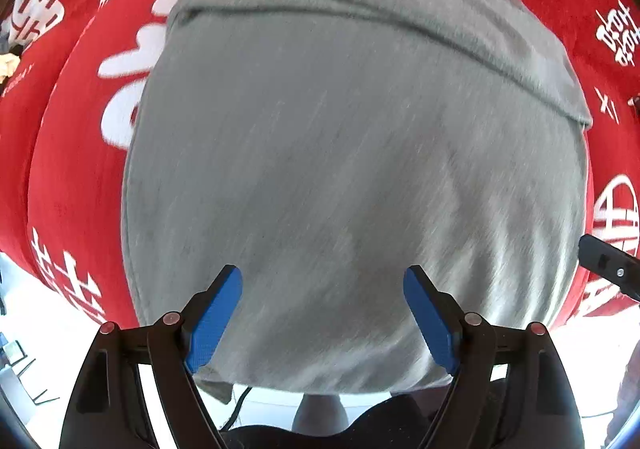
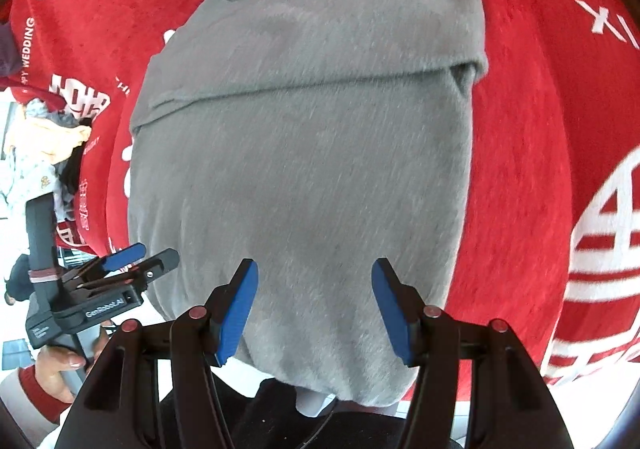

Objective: Fold small clothes

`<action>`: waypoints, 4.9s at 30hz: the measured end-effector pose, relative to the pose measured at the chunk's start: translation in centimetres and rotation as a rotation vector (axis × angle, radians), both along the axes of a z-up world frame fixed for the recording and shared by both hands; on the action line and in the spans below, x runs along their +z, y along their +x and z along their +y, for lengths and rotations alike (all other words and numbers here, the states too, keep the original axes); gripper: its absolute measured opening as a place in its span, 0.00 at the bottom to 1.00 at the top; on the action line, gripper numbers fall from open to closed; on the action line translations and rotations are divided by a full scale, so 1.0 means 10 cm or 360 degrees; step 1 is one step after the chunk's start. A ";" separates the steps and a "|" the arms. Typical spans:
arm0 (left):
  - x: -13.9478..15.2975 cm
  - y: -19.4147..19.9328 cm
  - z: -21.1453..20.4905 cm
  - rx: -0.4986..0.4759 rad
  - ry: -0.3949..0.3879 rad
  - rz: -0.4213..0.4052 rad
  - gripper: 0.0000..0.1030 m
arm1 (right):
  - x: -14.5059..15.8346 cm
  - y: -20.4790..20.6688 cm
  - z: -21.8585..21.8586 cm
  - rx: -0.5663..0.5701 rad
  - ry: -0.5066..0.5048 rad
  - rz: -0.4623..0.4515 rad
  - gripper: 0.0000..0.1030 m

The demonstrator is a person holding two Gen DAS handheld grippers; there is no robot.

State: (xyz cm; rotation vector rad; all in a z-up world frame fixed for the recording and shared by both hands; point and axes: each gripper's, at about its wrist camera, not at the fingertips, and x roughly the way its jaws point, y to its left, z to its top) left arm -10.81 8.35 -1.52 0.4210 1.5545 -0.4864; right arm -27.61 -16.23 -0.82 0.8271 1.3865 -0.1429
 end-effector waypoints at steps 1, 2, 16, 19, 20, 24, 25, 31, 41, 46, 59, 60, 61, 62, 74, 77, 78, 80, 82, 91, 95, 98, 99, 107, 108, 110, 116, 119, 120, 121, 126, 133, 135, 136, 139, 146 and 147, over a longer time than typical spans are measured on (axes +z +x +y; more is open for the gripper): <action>0.00 -0.04 0.07 -0.0003 -0.0002 0.0001 0.81 | 0.02 -0.05 0.07 -0.0002 -0.0011 -0.0010 0.61; 0.00 -0.06 0.21 -0.0003 -0.0008 0.0000 0.81 | 0.04 -0.09 0.13 -0.0006 -0.0018 -0.0020 0.61; -0.05 -0.51 1.73 0.0078 -0.0259 0.0066 0.81 | -0.17 -0.89 0.95 -0.0107 -0.0009 0.0105 0.61; -0.22 -0.37 1.82 0.0099 -0.0287 0.0125 0.81 | -0.28 -1.04 0.97 -0.0107 0.0009 0.0149 0.61; -0.28 -0.39 1.82 0.0102 -0.0295 0.0146 0.81 | -0.34 -1.08 0.96 -0.0095 0.0026 0.0165 0.61; -0.48 -0.36 1.84 0.0094 -0.0325 0.0190 0.81 | -0.52 -1.19 0.93 -0.0038 0.0055 0.0186 0.61; -0.52 -0.37 1.79 0.0099 -0.0341 0.0198 0.81 | -0.58 -1.23 0.91 -0.0017 0.0062 0.0189 0.61; -0.67 -0.37 1.58 0.0063 -0.0348 0.0213 0.81 | -0.86 -1.33 0.76 0.0090 0.0092 0.0190 0.61; -0.47 -0.35 1.43 0.0053 -0.0571 0.0356 0.81 | -0.87 -1.21 0.79 0.0200 0.0374 -0.0042 0.63; -0.55 -0.46 1.32 -0.0027 -0.0508 0.0312 0.81 | -0.98 -1.18 0.81 0.0207 0.0448 -0.0073 0.63; -0.62 -0.39 1.46 0.0171 -0.0478 0.0399 0.15 | -1.08 -1.39 0.63 -0.0285 0.0641 -0.0018 0.11; -0.62 -0.37 1.49 0.0190 -0.0493 0.0406 0.12 | -1.04 -1.38 0.64 -0.0287 0.0629 -0.0031 0.11; -0.62 -0.37 1.49 0.0204 -0.0513 0.0413 0.12 | -1.03 -1.36 0.66 -0.0275 0.0617 -0.0039 0.11; -0.59 -0.36 1.49 0.0213 -0.0544 0.0421 0.12 | -0.97 -1.36 0.68 -0.0268 0.0617 -0.0053 0.11; 0.10 -0.05 1.31 0.0245 -0.0988 0.0420 0.12 | -0.19 -1.15 0.53 -0.0353 0.0639 -0.0341 0.11; 0.23 0.11 1.21 0.0259 -0.1041 0.0401 0.12 | -0.03 -1.03 0.37 -0.0401 0.0649 -0.0450 0.11; 0.26 0.17 1.17 0.0266 -0.1048 0.0391 0.12 | 0.00 -0.99 0.32 -0.0409 0.0651 -0.0474 0.11; 0.36 0.30 1.07 0.0270 -0.1075 0.0345 0.12 | 0.11 -0.88 0.21 -0.0424 0.0650 -0.0535 0.11; 0.42 0.40 0.97 0.0282 -0.1094 0.0310 0.12 | 0.20 -0.74 0.04 -0.0419 0.0635 -0.0586 0.11; 0.70 1.18 0.27 0.0392 -0.1188 0.0169 0.12 | 0.56 0.16 -0.90 -0.0297 0.0566 -0.0737 0.11; 0.69 1.57 -0.16 0.0409 -0.1162 0.0065 0.12 | 0.59 0.59 -1.27 -0.0252 0.0528 -0.0752 0.11; 0.52 1.84 -0.40 0.0458 -0.1120 0.0034 0.12 | 0.47 0.93 -1.62 -0.0271 0.0511 -0.0735 0.11; 0.43 1.94 -0.48 0.0476 -0.1090 0.0020 0.12 | 0.38 1.03 -1.71 -0.0276 0.0516 -0.0716 0.11; -0.18 2.37 -0.78 0.0580 -0.0855 -0.0009 0.13 | -0.60 1.50 -2.10 -0.0324 0.0586 -0.0441 0.11; -0.22 2.39 -0.79 0.0590 -0.0834 -0.0013 0.13 | -0.70 1.52 -2.12 -0.0342 0.0598 -0.0412 0.12; -0.25 2.44 -0.82 0.0600 -0.0794 -0.0006 0.13 | -0.78 1.55 -2.14 -0.0357 0.0600 -0.0384 0.14; 0.02 2.50 -0.90 0.0547 -0.0669 -0.0141 0.74 | -0.56 1.58 -2.15 -0.0379 0.0600 -0.0487 0.55; 0.18 2.48 -0.89 0.0498 -0.0664 -0.0186 0.74 | -0.35 1.56 -2.24 -0.0410 0.0530 -0.0548 0.55; 0.21 2.45 -0.88 0.0477 -0.0661 -0.0180 0.74 | -0.30 1.56 -2.24 -0.0396 0.0497 -0.0549 0.55; 0.23 2.43 -0.88 0.0451 -0.0647 -0.0174 0.74 | -0.22 1.55 -2.21 -0.0342 0.0411 -0.0519 0.52; 0.04 2.21 -1.04 0.0258 -0.0548 -0.0089 0.74 | -0.18 1.60 -1.97 -0.0092 0.0207 -0.0406 0.37; -0.30 2.36 -1.31 0.0312 -0.0462 -0.0187 0.74 | -0.45 1.84 -2.01 -0.0127 0.0042 -0.0263 0.37; -0.32 2.50 -1.24 0.0392 -0.0481 -0.0212 0.74 | -0.48 1.84 -2.13 -0.0185 -0.0011 -0.0239 0.37; -0.31 2.57 -1.21 0.0417 -0.0470 -0.0215 0.74 | -0.48 1.83 -2.17 -0.0198 -0.0025 -0.0234 0.37; -0.22 2.65 -1.07 0.0435 -0.0406 -0.0271 0.74 | -0.39 1.74 -2.27 -0.0237 -0.0126 -0.0198 0.42; -0.02 2.43 -0.49 0.0354 -0.0383 -0.0154 0.74 | -0.13 1.38 -2.03 -0.0271 0.0105 -0.0285 0.45; -0.02 2.36 -0.40 0.0343 -0.0386 -0.0127 0.74 | -0.07 1.31 -1.91 -0.0253 0.0163 -0.0317 0.45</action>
